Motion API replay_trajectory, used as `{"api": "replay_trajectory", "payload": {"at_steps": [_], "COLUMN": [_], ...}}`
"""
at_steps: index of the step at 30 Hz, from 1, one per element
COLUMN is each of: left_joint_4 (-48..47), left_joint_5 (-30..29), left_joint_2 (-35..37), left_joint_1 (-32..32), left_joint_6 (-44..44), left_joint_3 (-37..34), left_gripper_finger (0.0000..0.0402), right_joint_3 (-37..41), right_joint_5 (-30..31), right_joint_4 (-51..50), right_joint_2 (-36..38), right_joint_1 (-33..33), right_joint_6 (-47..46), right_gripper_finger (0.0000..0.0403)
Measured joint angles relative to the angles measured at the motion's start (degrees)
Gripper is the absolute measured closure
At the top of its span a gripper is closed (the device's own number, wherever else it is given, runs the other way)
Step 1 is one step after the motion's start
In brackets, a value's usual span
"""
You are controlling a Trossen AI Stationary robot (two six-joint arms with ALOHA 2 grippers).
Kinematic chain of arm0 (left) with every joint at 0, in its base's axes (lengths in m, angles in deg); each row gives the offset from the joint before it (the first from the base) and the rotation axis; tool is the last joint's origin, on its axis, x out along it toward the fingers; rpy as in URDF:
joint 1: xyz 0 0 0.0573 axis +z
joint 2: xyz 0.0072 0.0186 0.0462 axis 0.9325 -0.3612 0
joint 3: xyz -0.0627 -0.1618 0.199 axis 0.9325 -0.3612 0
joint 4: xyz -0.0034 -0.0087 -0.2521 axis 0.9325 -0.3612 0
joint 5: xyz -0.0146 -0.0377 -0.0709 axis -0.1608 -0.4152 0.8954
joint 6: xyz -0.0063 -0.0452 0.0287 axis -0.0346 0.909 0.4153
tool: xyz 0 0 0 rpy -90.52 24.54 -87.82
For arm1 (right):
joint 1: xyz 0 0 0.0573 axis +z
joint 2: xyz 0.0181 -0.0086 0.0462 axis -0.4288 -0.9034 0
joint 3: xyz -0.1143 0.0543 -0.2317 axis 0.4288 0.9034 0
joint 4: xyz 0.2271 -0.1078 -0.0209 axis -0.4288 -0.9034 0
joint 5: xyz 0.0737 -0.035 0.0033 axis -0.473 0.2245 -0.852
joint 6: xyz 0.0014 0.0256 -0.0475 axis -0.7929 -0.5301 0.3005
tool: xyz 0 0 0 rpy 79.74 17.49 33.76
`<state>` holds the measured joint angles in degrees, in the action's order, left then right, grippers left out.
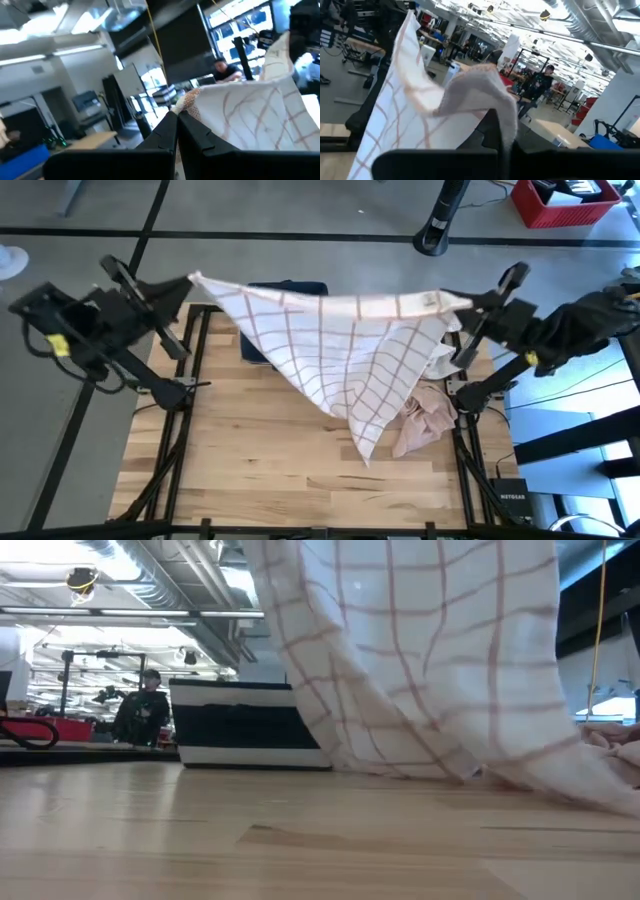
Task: Fold towel
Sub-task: Fold the left white patterned towel
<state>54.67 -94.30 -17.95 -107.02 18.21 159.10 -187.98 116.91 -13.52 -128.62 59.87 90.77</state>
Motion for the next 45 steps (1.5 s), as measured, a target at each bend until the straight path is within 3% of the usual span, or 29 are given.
{"api": "replay_trajectory", "payload": {"at_steps": [9, 19, 25, 28, 32, 37, 45], "left_joint_4": [11.41, 11.36, 6.48, 2.93, -3.0, -15.59, -38.43], "left_joint_5": [9.63, 9.32, 11.19, 11.7, 11.48, 9.09, 11.36], "left_joint_2": [0.11, 0.13, 0.24, 0.17, 0.48, 1.17, -0.01], "left_joint_1": [1.95, 12.97, 20.39, 22.44, 21.25, 15.58, 1.07], "left_joint_6": [-10.55, -14.73, -14.07, -10.74, -3.26, 11.73, 44.32], "left_joint_3": [-0.02, -0.02, -0.02, -0.02, -0.02, -0.02, -0.02], "left_gripper_finger": [0.0401, 0.0401, 0.0401, 0.0401, 0.0401, 0.0401, 0.0401], "right_joint_3": [-3.75, -3.74, -3.73, -3.73, -3.69, -3.71, -3.71], "right_joint_5": [-0.41, -5.74, -15.68, -17.53, -17.97, -17.97, -11.29], "right_joint_4": [6.54, 5.32, 5.56, 5.44, 4.02, -2.23, -10.33], "right_joint_2": [0.01, -1.38, -2.93, -4.09, -4.76, -4.68, -5.02], "right_joint_1": [-1.84, -20.08, -32.18, -35.47, -34.52, -27.82, -9.1], "right_joint_6": [11.59, 14.84, 14.79, 14.77, 12.38, 0.41, -11.58], "right_gripper_finger": [0.0398, 0.0398, 0.0398, 0.0398, 0.0398, 0.0398, 0.0398]}}
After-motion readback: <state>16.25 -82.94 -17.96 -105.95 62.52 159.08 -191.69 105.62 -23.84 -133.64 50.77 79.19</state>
